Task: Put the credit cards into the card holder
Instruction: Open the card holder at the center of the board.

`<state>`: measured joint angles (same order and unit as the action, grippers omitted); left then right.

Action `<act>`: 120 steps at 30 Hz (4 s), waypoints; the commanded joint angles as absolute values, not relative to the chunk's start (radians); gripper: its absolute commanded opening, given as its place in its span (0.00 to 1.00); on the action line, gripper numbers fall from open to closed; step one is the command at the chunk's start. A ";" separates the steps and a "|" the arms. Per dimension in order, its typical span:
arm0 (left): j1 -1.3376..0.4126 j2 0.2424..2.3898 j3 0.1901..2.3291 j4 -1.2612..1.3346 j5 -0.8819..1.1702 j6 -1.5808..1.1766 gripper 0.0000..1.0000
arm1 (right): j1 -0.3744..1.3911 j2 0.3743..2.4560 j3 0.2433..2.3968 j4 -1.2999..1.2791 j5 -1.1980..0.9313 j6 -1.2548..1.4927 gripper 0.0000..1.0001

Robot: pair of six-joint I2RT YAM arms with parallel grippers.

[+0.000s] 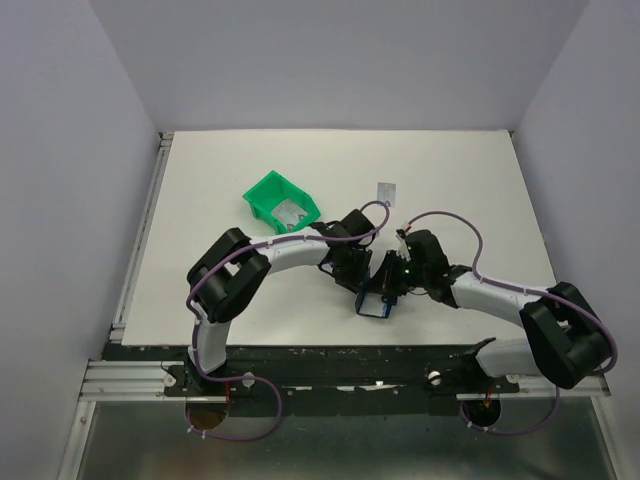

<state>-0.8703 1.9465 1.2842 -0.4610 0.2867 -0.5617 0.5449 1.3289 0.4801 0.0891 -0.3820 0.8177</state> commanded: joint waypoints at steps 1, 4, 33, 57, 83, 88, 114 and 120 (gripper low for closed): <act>-0.882 1.927 1.276 -0.408 0.341 -0.563 0.34 | 0.574 1.368 0.518 0.132 -0.393 0.810 0.16; -0.881 1.928 1.273 -0.402 0.342 -0.563 0.34 | 0.584 1.394 0.522 0.130 -0.379 0.810 0.16; -0.876 1.803 1.250 -0.488 0.244 -0.538 0.34 | 0.609 1.511 0.548 0.078 -0.278 0.813 0.17; -0.951 1.755 1.282 -0.548 0.129 -0.511 0.34 | 0.609 1.503 0.563 0.003 -0.235 0.799 0.17; -0.945 1.847 1.276 -0.568 0.121 -0.600 0.33 | 0.609 1.206 0.537 -0.308 -0.101 0.781 0.24; -0.940 1.847 1.276 -0.568 0.124 -0.600 0.32 | 0.607 1.226 0.526 -0.324 -0.091 0.792 0.25; -0.930 1.916 1.328 -0.565 0.178 -0.637 0.32 | 0.609 1.186 0.482 -0.393 -0.063 0.857 0.33; -0.927 1.931 1.330 -0.540 0.224 -0.661 0.32 | 0.607 1.235 0.486 -0.351 -0.052 0.864 0.33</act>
